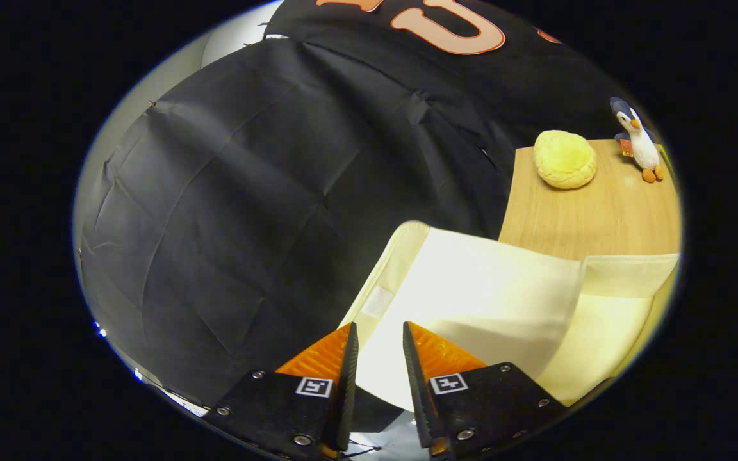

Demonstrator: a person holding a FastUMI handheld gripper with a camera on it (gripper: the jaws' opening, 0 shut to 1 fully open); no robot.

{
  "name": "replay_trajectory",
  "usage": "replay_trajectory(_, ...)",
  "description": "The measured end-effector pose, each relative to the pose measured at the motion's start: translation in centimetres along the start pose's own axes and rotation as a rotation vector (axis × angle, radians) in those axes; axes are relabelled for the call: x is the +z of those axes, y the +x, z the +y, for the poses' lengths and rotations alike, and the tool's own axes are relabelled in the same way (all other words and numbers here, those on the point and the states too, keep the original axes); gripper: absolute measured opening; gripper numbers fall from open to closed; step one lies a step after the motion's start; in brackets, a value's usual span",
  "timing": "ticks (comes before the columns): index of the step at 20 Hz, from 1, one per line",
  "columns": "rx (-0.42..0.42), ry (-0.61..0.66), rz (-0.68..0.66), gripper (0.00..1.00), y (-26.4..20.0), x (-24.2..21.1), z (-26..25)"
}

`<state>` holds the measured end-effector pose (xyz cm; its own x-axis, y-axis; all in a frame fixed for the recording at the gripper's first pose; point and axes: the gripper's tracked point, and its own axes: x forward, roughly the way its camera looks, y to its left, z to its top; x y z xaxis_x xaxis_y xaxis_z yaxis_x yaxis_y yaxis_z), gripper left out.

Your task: Open the storage box then place both shoes into the box .Put the left shoe in first, then the right shoe, with the right side of both shoes facing outward in a uniform manner.

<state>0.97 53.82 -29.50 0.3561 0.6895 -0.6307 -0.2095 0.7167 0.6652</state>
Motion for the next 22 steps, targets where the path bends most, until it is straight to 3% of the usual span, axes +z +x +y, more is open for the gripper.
replay_trajectory(4,-0.101,-0.063,-0.055,0.57,-4.4,0.8,-5.9)
replay_trajectory(9,-0.323,-0.2,-0.11,0.76,-11.9,0.7,-15.6)
replay_trajectory(12,-0.413,-0.241,-0.116,0.8,-16.6,-0.4,-21.3)
replay_trajectory(17,-0.631,-0.219,-0.077,0.81,-24.3,-4.9,-31.7)
replay_trajectory(22,-0.739,-0.168,-0.029,0.81,-28.7,-10.1,-37.5)
